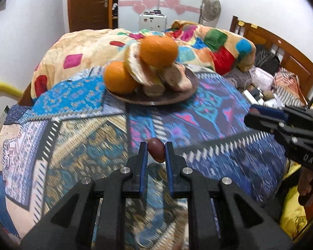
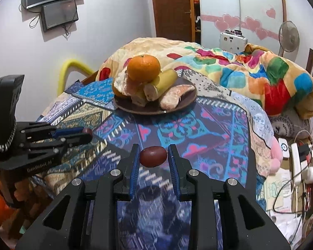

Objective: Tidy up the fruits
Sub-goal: 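Lower both dates onto the plate and open both grippers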

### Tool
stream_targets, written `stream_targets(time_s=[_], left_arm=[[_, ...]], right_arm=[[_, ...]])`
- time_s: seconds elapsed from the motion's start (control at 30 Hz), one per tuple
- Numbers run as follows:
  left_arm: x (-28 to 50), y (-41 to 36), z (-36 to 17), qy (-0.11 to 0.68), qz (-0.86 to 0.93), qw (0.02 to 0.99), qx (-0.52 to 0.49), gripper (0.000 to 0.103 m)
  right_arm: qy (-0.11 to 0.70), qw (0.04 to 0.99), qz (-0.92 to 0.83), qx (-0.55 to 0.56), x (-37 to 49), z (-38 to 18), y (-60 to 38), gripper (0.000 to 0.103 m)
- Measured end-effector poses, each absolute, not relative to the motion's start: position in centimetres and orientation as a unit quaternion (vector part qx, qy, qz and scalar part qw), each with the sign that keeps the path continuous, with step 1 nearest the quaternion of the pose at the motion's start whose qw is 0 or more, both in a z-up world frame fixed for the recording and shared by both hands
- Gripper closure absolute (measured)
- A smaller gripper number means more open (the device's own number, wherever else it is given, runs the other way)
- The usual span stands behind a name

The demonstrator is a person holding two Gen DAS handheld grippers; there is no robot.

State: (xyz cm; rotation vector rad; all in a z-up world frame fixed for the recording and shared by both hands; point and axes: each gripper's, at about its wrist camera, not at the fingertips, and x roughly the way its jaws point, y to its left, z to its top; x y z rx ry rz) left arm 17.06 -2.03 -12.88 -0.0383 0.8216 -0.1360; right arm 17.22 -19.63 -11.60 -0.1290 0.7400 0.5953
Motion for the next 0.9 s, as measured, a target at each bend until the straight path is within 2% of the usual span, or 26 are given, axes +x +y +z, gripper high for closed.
stream_targets(time_s=[0.43,0.9], left_arm=[[22.7,0.1,-12.0,0.389,-0.063,0.919,-0.015,0.087],[26.5,0.3,-13.5,0.412,-0.082,0.907,-0.016,0.087]], right_arm=[[0.35,0.887,0.291,-0.082,21.8,-11.7,-15.8,0.078],[0.387,0.868,0.297,-0.095,25.8,-14.0,-12.9,0.078]])
